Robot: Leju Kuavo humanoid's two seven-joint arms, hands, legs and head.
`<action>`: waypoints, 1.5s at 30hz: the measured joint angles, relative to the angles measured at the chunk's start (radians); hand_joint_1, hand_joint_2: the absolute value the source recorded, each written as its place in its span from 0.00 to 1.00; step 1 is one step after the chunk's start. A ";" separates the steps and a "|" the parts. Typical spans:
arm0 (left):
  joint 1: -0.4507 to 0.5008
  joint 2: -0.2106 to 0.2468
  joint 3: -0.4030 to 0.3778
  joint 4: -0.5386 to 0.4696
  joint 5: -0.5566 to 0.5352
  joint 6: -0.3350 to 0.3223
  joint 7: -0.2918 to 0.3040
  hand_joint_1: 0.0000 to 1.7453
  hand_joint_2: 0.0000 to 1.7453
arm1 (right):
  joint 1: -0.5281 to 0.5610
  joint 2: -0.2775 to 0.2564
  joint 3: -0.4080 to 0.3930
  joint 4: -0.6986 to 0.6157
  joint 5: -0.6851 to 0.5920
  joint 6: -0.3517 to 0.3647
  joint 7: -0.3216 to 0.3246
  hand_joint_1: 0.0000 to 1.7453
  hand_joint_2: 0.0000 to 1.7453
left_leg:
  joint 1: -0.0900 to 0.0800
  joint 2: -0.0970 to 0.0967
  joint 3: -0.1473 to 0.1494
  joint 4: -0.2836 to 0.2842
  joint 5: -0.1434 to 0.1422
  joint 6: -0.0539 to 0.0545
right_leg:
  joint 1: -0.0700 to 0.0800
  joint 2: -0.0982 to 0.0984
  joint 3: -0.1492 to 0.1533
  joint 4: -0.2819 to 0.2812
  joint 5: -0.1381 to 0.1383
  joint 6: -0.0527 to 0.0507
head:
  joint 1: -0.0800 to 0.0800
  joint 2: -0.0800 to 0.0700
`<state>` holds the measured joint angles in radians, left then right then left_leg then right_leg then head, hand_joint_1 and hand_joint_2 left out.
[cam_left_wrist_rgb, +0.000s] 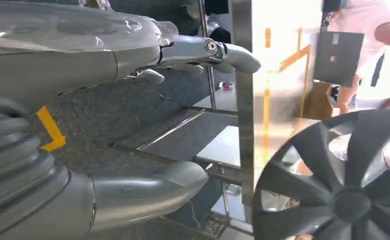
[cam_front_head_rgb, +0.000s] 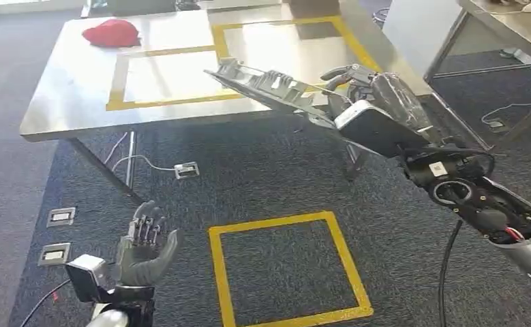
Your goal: Take the parts from the cabinet and place them on the table.
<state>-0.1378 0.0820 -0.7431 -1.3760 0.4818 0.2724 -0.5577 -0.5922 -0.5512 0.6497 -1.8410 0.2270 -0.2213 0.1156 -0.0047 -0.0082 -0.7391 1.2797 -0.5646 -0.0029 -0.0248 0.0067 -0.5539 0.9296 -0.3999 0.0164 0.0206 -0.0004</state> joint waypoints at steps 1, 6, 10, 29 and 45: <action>0.000 0.000 0.000 0.000 0.000 -0.001 0.002 0.00 1.00 | 0.001 0.000 0.001 0.000 0.000 0.000 0.002 1.00 1.00 | 0.002 0.000 -0.012 -0.011 -0.002 0.001 | 0.000 0.001 0.012 0.000 -0.010 0.000 | -0.003 0.000; -0.002 0.001 0.000 0.000 -0.003 -0.002 0.005 0.00 1.00 | -0.002 0.000 0.002 0.000 -0.001 0.000 0.003 1.00 1.00 | -0.010 -0.003 0.075 -0.357 0.250 0.033 | 0.008 0.007 0.076 0.002 -0.066 0.014 | -0.015 0.000; -0.003 0.000 0.000 -0.001 -0.003 -0.003 0.006 0.00 1.00 | -0.004 -0.002 0.000 -0.004 -0.004 -0.002 0.006 1.00 1.00 | -0.008 -0.002 0.114 -0.364 0.229 0.051 | 0.006 0.008 0.094 0.005 -0.078 0.037 | -0.005 0.000; -0.020 -0.010 0.000 0.016 -0.009 -0.037 -0.005 0.00 1.00 | -0.007 -0.004 0.002 -0.010 0.011 -0.021 0.003 1.00 1.00 | -0.004 -0.001 0.077 -0.085 0.061 0.007 | 0.004 -0.001 -0.008 -0.018 0.014 -0.007 | 0.012 0.000; -0.039 -0.026 0.000 0.060 -0.009 -0.063 -0.018 0.00 1.00 | -0.094 -0.003 0.000 -0.012 0.038 -0.010 0.031 1.00 1.00 | 0.000 -0.002 0.130 -0.379 0.222 0.057 | 0.005 0.001 -0.075 0.289 -0.180 0.040 | 0.011 0.000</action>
<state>-0.1773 0.0565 -0.7435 -1.3161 0.4727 0.2090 -0.5757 -0.6866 -0.5543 0.6492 -1.8532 0.2647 -0.2316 0.1465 -0.0046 -0.0101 -0.6096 0.9009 -0.3426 0.0538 -0.0197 0.0079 -0.6286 1.2189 -0.5794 0.0559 0.0321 -0.0004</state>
